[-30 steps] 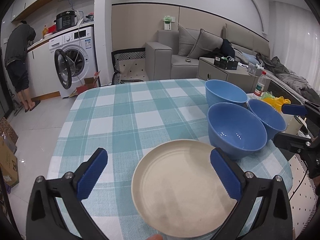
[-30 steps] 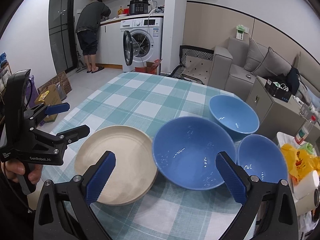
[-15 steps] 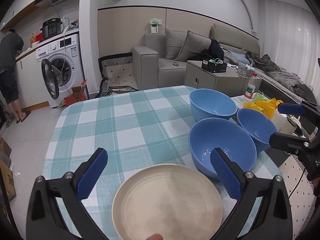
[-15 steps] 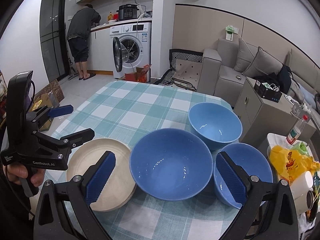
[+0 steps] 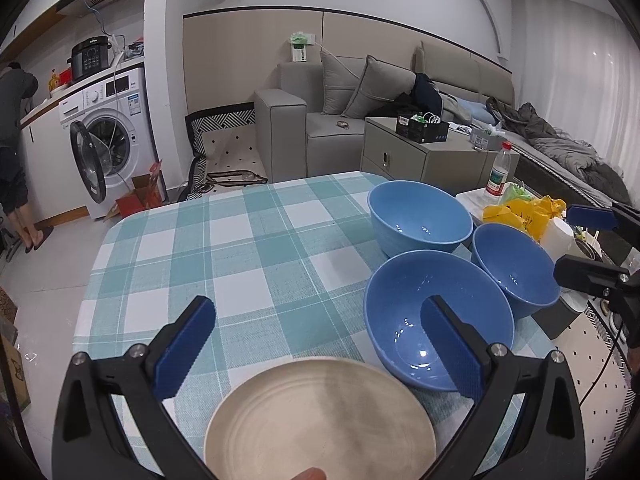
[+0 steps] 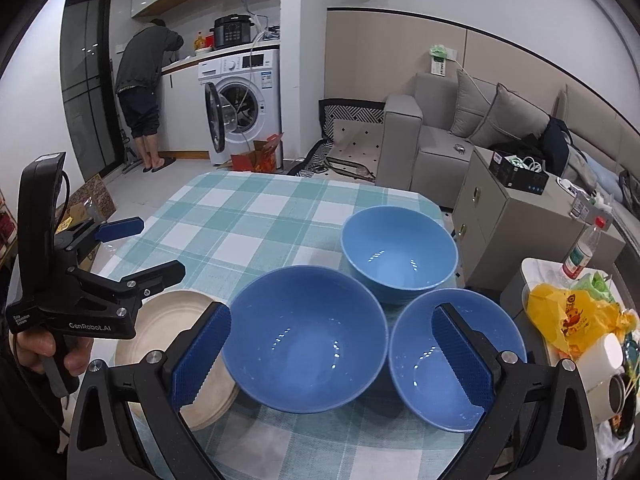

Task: Organize plates and bowls
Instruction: 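Withdraw both tools from the plates and move them toward the blue bowls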

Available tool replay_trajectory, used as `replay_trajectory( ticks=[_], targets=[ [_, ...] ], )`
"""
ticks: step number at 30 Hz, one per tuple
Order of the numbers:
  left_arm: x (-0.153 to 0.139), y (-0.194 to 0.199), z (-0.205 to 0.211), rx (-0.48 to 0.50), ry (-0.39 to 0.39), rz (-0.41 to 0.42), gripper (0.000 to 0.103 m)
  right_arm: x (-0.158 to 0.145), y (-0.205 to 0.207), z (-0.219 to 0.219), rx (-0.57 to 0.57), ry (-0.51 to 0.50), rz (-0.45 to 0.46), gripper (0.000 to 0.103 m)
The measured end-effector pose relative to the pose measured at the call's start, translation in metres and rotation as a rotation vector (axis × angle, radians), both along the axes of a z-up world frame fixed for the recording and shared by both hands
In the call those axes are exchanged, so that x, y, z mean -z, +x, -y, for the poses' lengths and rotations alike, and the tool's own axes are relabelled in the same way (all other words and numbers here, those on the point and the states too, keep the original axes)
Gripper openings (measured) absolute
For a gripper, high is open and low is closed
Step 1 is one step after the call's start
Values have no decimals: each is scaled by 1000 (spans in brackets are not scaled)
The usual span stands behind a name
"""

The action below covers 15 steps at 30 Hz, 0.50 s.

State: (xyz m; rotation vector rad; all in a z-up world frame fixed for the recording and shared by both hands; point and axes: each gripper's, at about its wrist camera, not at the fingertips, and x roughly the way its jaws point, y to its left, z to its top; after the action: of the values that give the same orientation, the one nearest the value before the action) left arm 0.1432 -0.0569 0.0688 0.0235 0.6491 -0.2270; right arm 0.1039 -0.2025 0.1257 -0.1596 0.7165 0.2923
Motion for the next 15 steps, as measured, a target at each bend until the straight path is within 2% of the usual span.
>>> replay_trajectory(
  ticks=[15],
  targets=[
    [-5,29,27,30,15,-3,103,-9,27,41,54,45,-10,102]
  ],
)
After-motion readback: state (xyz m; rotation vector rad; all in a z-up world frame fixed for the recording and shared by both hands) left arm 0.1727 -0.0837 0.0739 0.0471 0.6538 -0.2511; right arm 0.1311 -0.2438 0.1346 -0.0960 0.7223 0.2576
